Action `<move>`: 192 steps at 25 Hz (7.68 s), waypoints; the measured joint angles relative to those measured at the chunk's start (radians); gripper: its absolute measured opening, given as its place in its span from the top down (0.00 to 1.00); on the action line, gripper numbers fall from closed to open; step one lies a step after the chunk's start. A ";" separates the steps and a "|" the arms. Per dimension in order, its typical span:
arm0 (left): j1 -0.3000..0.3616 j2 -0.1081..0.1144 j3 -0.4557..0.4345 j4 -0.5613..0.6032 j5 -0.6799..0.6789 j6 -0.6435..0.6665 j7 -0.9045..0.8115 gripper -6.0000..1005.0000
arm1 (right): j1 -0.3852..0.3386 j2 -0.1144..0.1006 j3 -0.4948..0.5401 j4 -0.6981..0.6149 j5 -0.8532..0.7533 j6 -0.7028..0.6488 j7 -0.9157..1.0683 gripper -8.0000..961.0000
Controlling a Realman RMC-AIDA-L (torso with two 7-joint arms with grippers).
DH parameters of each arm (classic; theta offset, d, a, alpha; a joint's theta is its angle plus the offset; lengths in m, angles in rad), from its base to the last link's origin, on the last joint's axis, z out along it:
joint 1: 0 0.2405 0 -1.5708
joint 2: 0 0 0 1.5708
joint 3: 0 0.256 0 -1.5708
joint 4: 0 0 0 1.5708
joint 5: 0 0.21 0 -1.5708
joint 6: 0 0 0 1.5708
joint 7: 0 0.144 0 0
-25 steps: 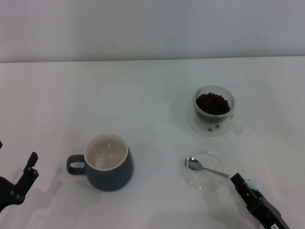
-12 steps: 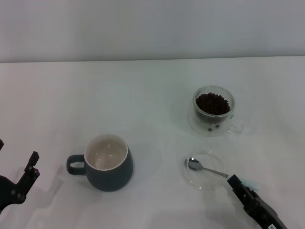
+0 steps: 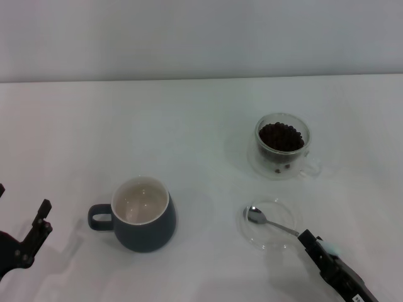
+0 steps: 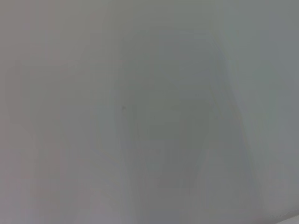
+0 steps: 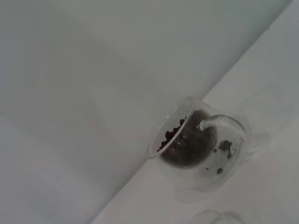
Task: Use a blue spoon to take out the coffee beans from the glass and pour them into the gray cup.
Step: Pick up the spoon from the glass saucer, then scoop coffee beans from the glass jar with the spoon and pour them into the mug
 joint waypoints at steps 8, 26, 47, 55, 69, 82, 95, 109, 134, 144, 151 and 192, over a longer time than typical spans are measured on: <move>-0.007 0.001 0.000 0.000 0.000 -0.001 0.000 0.24 | 0.001 0.000 -0.005 -0.005 0.000 0.013 0.016 0.55; -0.011 -0.001 0.000 -0.001 0.000 -0.003 0.000 0.24 | 0.007 0.000 -0.012 -0.012 -0.001 0.013 0.027 0.66; -0.012 -0.001 0.000 -0.002 0.000 -0.008 0.000 0.24 | 0.007 0.000 -0.018 -0.012 -0.001 0.005 0.026 0.83; -0.016 -0.001 0.000 -0.001 0.000 -0.019 0.000 0.24 | 0.010 -0.004 -0.061 -0.050 -0.002 -0.041 0.090 0.83; -0.019 -0.003 0.000 -0.001 0.000 -0.029 0.000 0.24 | 0.011 -0.006 -0.076 -0.069 -0.003 -0.071 0.117 0.83; -0.033 -0.005 0.000 0.003 -0.006 -0.064 0.000 0.24 | 0.013 -0.007 -0.134 -0.162 -0.003 -0.154 0.222 0.83; -0.032 0.000 0.000 -0.002 -0.067 -0.067 -0.038 0.25 | 0.089 -0.009 -0.161 -0.292 -0.003 -0.261 0.322 0.83; -0.053 0.000 -0.002 -0.025 -0.143 -0.081 -0.107 0.25 | 0.213 -0.009 -0.222 -0.625 -0.003 -0.324 0.586 0.83; -0.112 -0.007 -0.002 0.027 -0.323 -0.151 -0.120 0.24 | 0.258 -0.012 -0.528 -1.660 -0.277 -0.083 1.365 0.83; -0.127 -0.007 -0.002 0.035 -0.354 -0.185 -0.120 0.24 | 0.258 -0.013 -0.520 -1.834 -0.480 -0.079 1.500 0.83; -0.128 -0.007 -0.002 0.040 -0.407 -0.214 -0.188 0.24 | 0.266 -0.008 -0.534 -1.878 -0.578 -0.087 1.533 0.83; -0.127 -0.002 0.000 0.026 -0.416 -0.234 -0.195 0.24 | 0.265 0.005 -0.650 -1.720 -0.573 0.038 1.562 0.83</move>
